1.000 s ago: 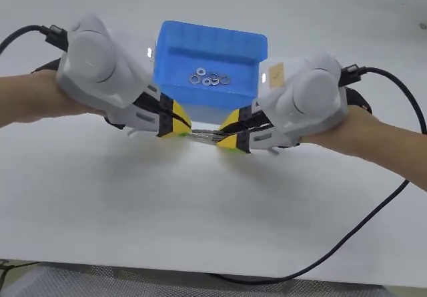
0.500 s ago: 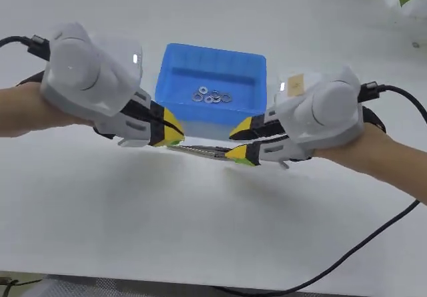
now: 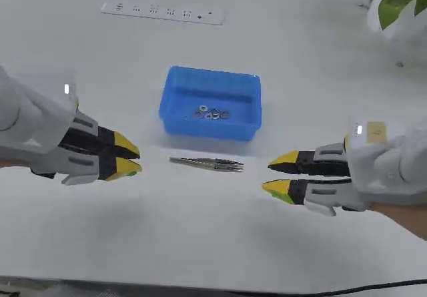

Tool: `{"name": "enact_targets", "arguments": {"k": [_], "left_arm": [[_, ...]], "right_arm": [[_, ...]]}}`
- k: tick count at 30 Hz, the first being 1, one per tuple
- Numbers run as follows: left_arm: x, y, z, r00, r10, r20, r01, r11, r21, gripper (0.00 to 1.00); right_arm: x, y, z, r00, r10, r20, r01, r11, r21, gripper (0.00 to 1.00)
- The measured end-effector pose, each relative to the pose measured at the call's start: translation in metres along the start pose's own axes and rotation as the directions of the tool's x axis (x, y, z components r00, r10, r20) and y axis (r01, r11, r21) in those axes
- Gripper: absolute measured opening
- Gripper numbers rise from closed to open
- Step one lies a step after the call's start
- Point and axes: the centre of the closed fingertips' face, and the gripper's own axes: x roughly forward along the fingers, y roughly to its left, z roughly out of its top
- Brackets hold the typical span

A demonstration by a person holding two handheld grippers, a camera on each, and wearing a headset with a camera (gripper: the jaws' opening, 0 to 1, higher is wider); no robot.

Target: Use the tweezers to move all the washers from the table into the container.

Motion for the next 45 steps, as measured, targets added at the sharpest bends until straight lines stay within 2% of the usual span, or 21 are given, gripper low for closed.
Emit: {"name": "enact_targets", "arguments": {"k": [3, 8, 11, 12, 13, 15, 16, 18, 19, 21, 23, 26, 31, 36, 40, 45], "left_arm": [[-0.007, -0.009, -0.001, 0.9998, 0.018, -0.012, -0.018, 1.0, 0.016, 0.13], [-0.019, -0.021, -0.001, 0.999, 0.044, 0.002, -0.044, 0.999, 0.019, 0.25], [-0.029, -0.028, -0.001, 0.9983, 0.058, 0.006, -0.058, 0.998, 0.012, 0.33], [-0.031, -0.029, -0.001, 0.9977, 0.066, 0.013, -0.066, 0.998, -0.006, 0.38], [-0.033, -0.03, 0.003, 0.9954, 0.087, 0.04, -0.085, 0.996, -0.039, 0.5], [-0.038, -0.032, 0.012, 0.9903, 0.11, 0.084, -0.109, 0.994, -0.024, 0.66], [-0.039, -0.034, 0.012, 0.9905, 0.109, 0.085, -0.106, 0.994, -0.029, 0.71], [-0.04, -0.035, 0.018, 0.9885, 0.114, 0.099, -0.111, 0.993, -0.035, 0.79], [-0.039, -0.034, 0.02, 0.9868, 0.122, 0.107, -0.119, 0.992, -0.029, 0.84], [-0.038, -0.031, 0.026, 0.9829, 0.136, 0.124, -0.134, 0.991, -0.03, 0.94], [-0.039, -0.026, 0.035, 0.9744, 0.163, 0.155, -0.159, 0.987, -0.034, 0.99], [-0.043, -0.02, 0.043, 0.9685, 0.176, 0.176, -0.173, 0.984, -0.034, 0.99], [-0.044, -0.015, 0.046, 0.9682, 0.182, 0.171, -0.182, 0.983, -0.018, 0.99], [-0.047, -0.009, 0.053, 0.9595, 0.193, 0.205, -0.191, 0.981, -0.031, 0.99], [-0.045, -0.007, 0.055, 0.9581, 0.194, 0.211, -0.191, 0.981, -0.032, 0.99], [-0.045, -0.003, 0.053, 0.9601, 0.199, 0.197, -0.197, 0.98, -0.028, 0.99]], "right_arm": [[-0.008, 0.007, 0.002, 0.9998, -0.015, 0.016, 0.015, 1.0, -0.006, 0.22], [-0.023, 0.015, 0.008, 0.9975, -0.032, 0.062, 0.031, 0.999, 0.015, 0.31], [-0.031, 0.017, 0.013, 0.9951, -0.046, 0.088, 0.045, 0.999, 0.005, 0.37], [-0.034, 0.017, 0.018, 0.9921, -0.058, 0.111, 0.059, 0.998, -0.001, 0.4], [-0.037, 0.017, 0.022, 0.9893, -0.066, 0.13, 0.067, 0.998, 0.001, 0.46], [-0.043, 0.018, 0.03, 0.9825, -0.079, 0.169, 0.081, 0.997, -0.007, 0.55], [-0.045, 0.018, 0.035, 0.9768, -0.092, 0.194, 0.095, 0.995, -0.007, 0.6], [-0.047, 0.02, 0.035, 0.9773, -0.091, 0.191, 0.095, 0.995, -0.015, 0.64], [-0.048, 0.018, 0.035, 0.9775, -0.109, 0.18, 0.117, 0.993, -0.031, 0.67], [-0.047, 0.016, 0.033, 0.978, -0.121, 0.17, 0.127, 0.991, -0.03, 0.76], [-0.047, 0.014, 0.034, 0.9763, -0.139, 0.166, 0.143, 0.99, -0.015, 0.83], [-0.048, 0.012, 0.04, 0.9717, -0.149, 0.183, 0.155, 0.988, -0.016, 0.88], [-0.048, 0.007, 0.048, 0.9681, -0.157, 0.196, 0.164, 0.986, -0.023, 0.92], [-0.044, 0.001, 0.057, 0.9613, -0.169, 0.218, 0.175, 0.985, -0.01, 0.97], [-0.038, 0.001, 0.058, 0.9643, -0.157, 0.214, 0.163, 0.987, -0.01, 1.0], [-0.034, -0.002, 0.058, 0.9677, -0.143, 0.208, 0.15, 0.989, -0.015, 1.0]]}}
